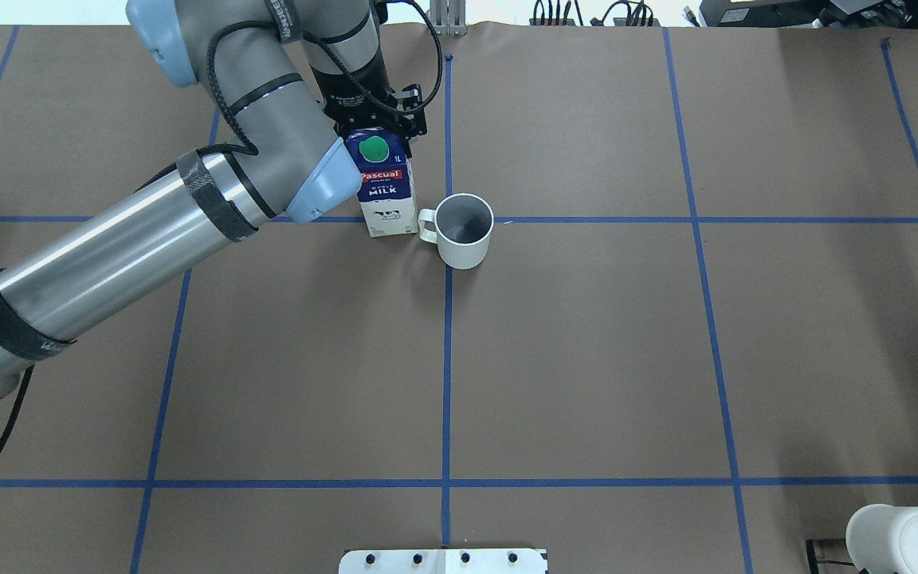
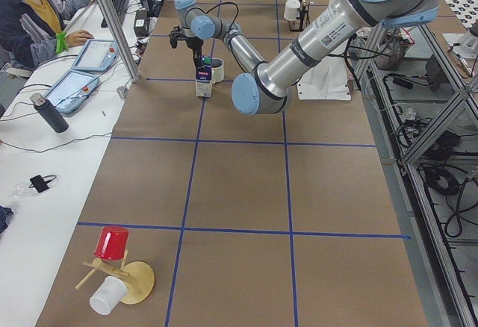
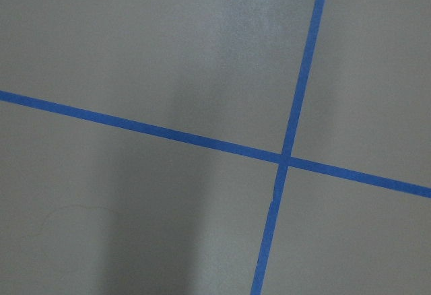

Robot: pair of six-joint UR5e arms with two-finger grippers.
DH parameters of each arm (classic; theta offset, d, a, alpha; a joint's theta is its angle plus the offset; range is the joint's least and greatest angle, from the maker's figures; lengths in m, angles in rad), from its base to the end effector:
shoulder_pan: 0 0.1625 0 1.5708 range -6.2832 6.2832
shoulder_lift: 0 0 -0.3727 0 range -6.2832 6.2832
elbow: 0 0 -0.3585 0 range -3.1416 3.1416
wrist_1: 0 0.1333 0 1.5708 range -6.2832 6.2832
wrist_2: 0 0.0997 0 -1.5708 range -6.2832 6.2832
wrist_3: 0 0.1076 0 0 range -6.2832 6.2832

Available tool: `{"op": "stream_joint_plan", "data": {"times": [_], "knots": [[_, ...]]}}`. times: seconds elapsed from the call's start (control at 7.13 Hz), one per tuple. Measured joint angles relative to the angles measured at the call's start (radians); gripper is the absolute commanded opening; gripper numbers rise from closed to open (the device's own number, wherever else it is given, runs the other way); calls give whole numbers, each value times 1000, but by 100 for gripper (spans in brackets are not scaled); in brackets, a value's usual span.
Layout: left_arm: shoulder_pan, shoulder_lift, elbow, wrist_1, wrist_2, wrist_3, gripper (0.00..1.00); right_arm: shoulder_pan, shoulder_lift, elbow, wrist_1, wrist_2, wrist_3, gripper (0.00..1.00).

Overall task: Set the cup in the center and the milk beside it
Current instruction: 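Release the carton and raise the left arm away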

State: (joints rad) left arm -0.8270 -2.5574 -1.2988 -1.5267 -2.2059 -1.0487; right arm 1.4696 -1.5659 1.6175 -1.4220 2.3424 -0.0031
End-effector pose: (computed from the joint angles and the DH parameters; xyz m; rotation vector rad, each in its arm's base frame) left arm 0.4321 -0.5722 0.1390 -0.0725 0.8855 -0.0717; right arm 0.0102 -0.4764 0.5724 0.1526 -0.7782 -0.1761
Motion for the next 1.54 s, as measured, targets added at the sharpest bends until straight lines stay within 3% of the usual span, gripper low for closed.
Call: {"op": "stream_joint_plan", "data": {"times": [0.28, 0.56, 1.12, 1.54], "knots": [[-9, 4, -37, -4, 5, -5, 98, 0, 1, 1, 0, 0, 0, 100], [-58, 54, -164, 33, 15, -11, 98, 0, 5, 2, 0, 0, 0, 100], [-146, 411, -584, 98, 62, 51, 98, -1, 9, 4, 3, 4, 2, 100], [-262, 691, -705, 81, 51, 363, 98, -1, 4, 2, 48, 6, 12, 100]]}}
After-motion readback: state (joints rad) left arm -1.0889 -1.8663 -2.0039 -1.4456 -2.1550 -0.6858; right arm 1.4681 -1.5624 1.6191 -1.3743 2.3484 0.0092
